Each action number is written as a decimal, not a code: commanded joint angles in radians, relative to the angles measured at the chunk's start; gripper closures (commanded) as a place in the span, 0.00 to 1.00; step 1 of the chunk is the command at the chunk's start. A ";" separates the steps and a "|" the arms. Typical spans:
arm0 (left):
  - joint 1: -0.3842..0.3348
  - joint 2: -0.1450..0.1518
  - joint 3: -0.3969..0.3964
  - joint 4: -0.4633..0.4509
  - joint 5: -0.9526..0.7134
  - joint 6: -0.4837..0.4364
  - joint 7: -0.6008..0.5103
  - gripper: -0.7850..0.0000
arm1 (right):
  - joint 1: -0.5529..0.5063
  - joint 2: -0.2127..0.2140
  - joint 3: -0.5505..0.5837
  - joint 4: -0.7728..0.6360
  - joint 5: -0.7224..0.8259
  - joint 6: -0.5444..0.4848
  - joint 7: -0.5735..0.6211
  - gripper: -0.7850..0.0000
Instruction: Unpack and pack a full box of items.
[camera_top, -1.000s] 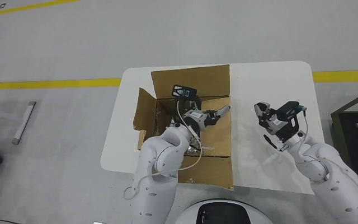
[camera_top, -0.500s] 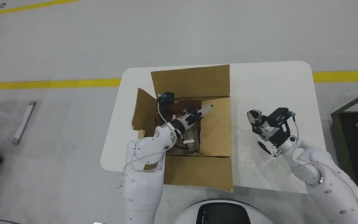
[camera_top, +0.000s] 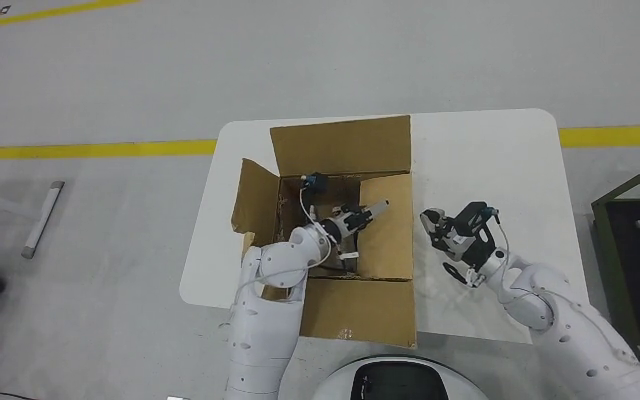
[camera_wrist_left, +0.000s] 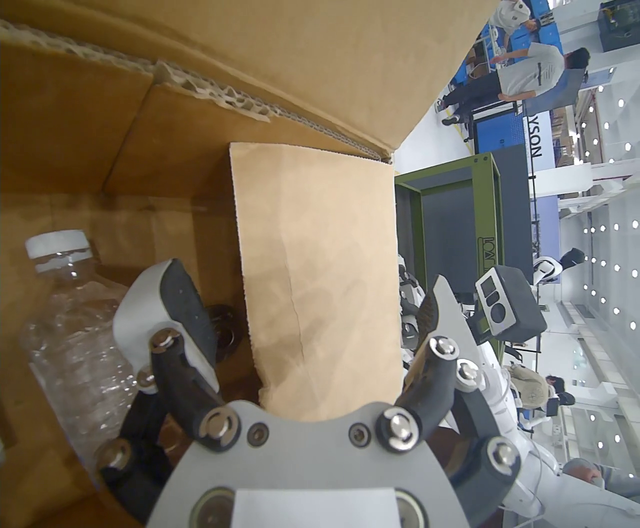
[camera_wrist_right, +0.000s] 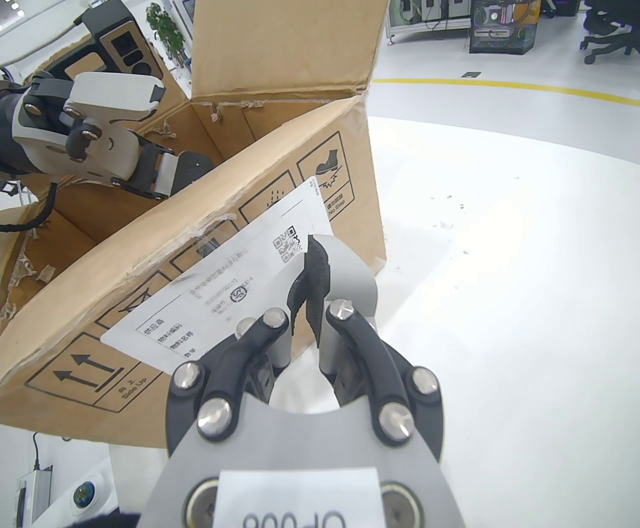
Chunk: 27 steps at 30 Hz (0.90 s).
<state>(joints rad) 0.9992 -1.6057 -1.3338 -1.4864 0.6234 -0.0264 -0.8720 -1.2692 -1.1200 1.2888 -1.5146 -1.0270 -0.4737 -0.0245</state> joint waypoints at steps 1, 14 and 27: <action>-0.001 0.000 0.002 0.008 -0.054 0.001 -0.003 0.00 | 0.007 -0.002 -0.007 0.008 0.000 -0.006 0.002 1.00; -0.012 0.017 0.022 -0.044 -0.259 -0.036 -0.102 0.00 | 0.033 -0.008 -0.019 0.022 0.013 -0.020 0.013 1.00; -0.124 0.004 0.219 -0.101 -0.330 -0.093 -0.066 0.00 | -0.070 0.007 0.201 -0.097 0.267 0.042 -0.008 0.00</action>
<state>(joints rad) 0.8949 -1.5981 -1.1523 -1.6035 0.3010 -0.1037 -0.9290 -1.3233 -1.1156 1.4596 -1.5979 -0.7902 -0.4290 -0.0380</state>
